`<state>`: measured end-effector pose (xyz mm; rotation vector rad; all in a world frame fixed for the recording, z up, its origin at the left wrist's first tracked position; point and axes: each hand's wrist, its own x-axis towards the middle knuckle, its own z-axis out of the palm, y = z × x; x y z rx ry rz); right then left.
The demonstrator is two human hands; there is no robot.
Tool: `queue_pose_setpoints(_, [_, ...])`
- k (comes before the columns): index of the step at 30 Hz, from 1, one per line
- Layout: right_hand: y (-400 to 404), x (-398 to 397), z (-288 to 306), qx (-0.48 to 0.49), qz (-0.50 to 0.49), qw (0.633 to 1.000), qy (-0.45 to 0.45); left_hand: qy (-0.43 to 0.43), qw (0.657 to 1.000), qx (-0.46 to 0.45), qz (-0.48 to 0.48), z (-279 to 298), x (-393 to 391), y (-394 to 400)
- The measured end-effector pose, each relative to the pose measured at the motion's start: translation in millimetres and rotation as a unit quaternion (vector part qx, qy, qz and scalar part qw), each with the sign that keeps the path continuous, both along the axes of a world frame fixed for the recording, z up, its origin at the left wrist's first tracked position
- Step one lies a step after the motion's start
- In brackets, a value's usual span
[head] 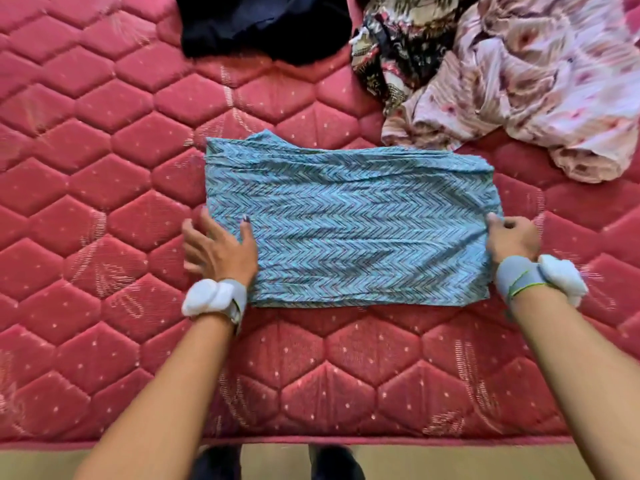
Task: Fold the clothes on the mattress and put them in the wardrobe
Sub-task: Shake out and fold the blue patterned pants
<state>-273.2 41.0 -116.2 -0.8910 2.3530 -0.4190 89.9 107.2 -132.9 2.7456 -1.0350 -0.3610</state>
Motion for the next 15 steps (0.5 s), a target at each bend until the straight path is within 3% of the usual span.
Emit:
queue_pose_setpoints(2, [2,2,0,0.019,0.005,1.0,0.001,-0.008,0.999,0.02,0.045,4,12,-1])
queue_pose_setpoints(6, [7,15,18,0.092,0.08,0.991,-0.059,0.029,0.999,0.007,0.032,12,18,13])
queue_pose_setpoints(9, [4,9,27,0.107,0.114,0.966,-0.207,0.085,0.995,0.044,0.023,22,20,26])
queue_pose_setpoints(12, [11,-3,35,0.092,0.121,0.933,-0.326,0.194,0.979,0.062,0.019,29,32,38])
queue_pose_setpoints(15, [19,-6,41,0.083,0.142,0.919,-0.358,0.352,0.935,-0.016,0.035,39,44,46])
